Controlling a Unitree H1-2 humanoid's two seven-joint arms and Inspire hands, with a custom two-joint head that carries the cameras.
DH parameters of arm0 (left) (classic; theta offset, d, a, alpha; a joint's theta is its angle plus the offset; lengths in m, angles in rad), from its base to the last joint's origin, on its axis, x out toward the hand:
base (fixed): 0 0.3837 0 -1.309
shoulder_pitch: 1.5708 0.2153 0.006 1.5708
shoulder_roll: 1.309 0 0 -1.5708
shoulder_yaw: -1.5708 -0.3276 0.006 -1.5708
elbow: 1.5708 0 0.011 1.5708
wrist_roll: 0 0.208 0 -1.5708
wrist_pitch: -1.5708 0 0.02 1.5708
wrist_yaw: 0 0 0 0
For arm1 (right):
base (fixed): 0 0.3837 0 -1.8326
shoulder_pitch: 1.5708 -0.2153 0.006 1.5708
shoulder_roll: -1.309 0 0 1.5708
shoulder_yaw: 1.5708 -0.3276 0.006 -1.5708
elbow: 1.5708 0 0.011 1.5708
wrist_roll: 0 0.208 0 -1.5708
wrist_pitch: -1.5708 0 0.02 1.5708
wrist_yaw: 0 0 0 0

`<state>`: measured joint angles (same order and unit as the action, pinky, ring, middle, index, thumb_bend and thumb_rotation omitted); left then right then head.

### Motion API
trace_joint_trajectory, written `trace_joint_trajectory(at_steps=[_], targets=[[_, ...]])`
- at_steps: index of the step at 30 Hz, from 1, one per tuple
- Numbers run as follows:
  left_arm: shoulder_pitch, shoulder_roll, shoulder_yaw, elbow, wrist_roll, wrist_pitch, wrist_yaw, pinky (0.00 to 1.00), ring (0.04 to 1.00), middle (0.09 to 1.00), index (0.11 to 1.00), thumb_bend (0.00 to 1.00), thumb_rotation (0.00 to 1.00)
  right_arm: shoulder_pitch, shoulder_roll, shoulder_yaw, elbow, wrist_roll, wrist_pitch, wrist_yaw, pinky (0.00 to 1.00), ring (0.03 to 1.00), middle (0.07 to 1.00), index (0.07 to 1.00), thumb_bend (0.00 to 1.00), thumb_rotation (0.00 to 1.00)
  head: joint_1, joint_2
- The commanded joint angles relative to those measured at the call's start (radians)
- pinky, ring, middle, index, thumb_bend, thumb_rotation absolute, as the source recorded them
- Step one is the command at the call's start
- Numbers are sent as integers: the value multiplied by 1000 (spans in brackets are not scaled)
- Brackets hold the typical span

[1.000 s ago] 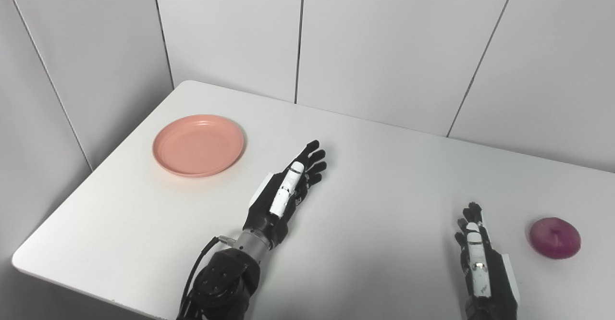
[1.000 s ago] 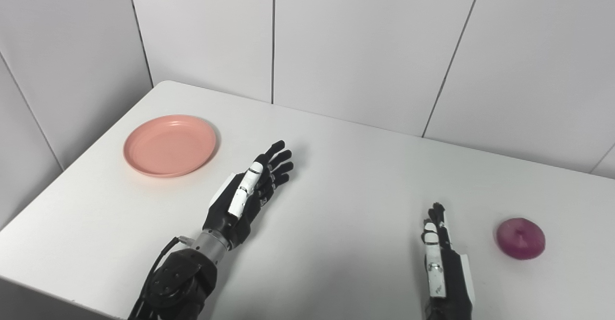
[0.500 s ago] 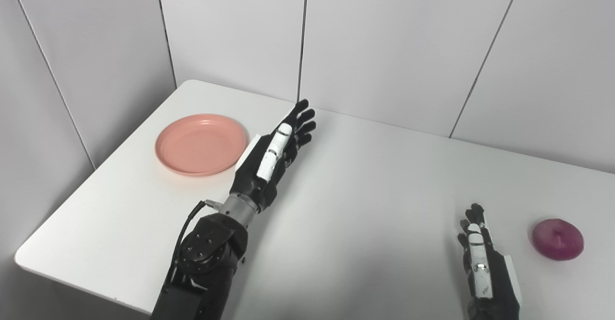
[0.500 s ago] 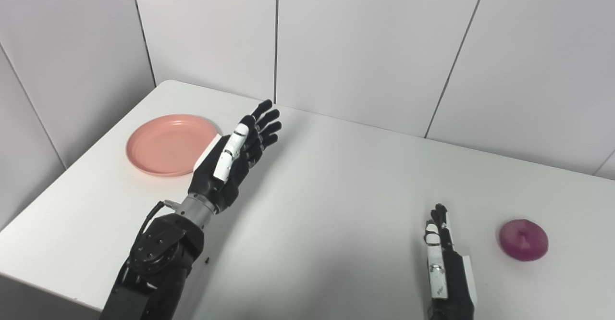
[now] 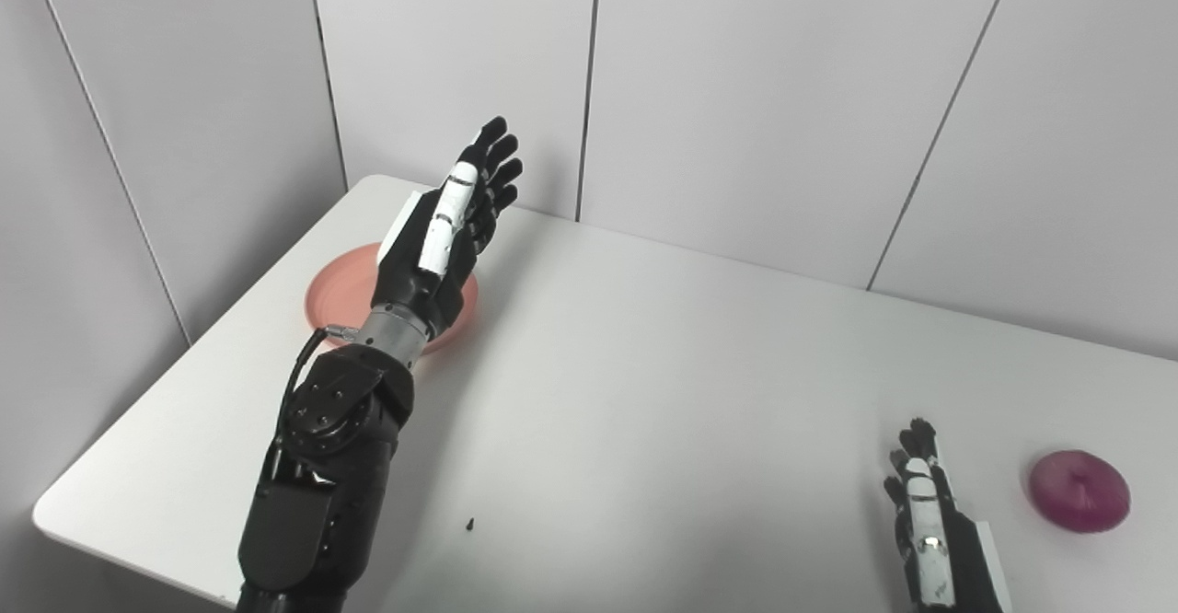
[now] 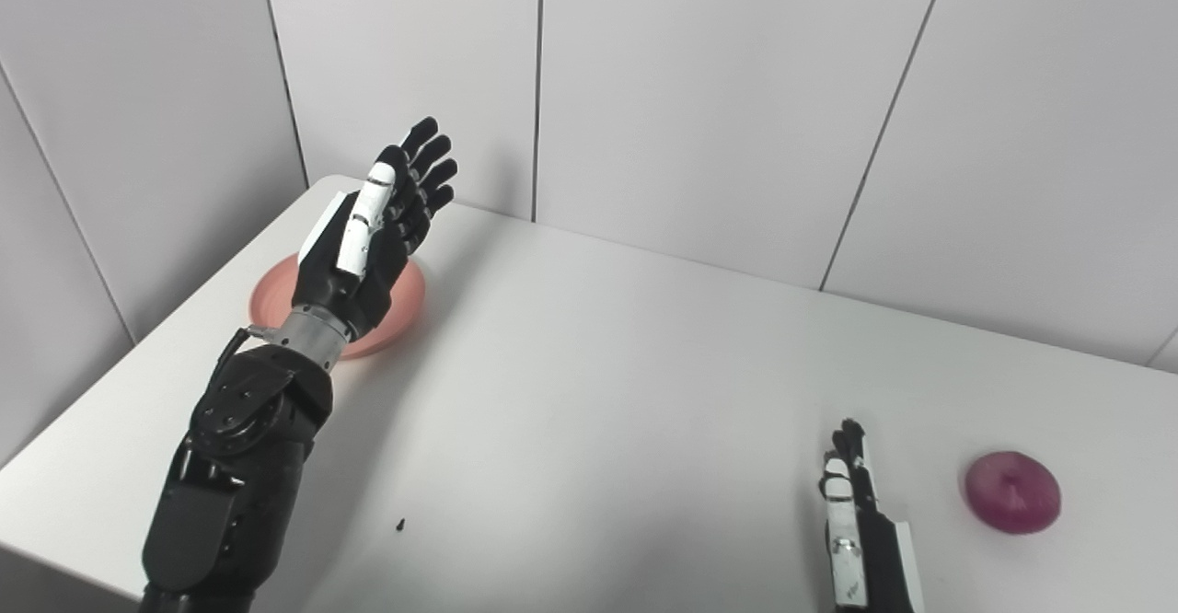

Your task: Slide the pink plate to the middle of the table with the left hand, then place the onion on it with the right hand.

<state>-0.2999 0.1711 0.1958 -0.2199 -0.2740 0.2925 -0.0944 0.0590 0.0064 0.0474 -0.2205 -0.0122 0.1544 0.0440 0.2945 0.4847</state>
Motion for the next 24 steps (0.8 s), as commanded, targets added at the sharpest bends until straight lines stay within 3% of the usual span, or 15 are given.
trace_joint_trajectory(at_steps=[1, 7, 18, 24], targets=[[-62, 33, 20, 2, -13, -41, -2, 978, 981, 986, 959, 421, 1000, -4, -5, 0, -31, 9, -63, 5, 1000, 1000, 1000, 1000, 19, 1000, 4, -4], [-91, 72, 77, 63, -24, -39, 16, 945, 956, 959, 939, 443, 1000, -4, -3, 0, -29, 7, -66, 2, 1000, 1000, 1000, 1000, 11, 1000, 5, -9], [-134, 100, 151, 191, -57, -42, 44, 891, 909, 905, 884, 376, 1000, 0, -1, 7, -35, -5, -58, -1, 1000, 1000, 1000, 1000, 3, 1000, 16, -12], [-140, 136, 168, 266, -40, -84, 48, 898, 904, 902, 879, 382, 1000, 4, 0, 4, -39, 8, -64, 3, 1000, 1000, 1000, 1000, 5, 1000, 23, -8]])
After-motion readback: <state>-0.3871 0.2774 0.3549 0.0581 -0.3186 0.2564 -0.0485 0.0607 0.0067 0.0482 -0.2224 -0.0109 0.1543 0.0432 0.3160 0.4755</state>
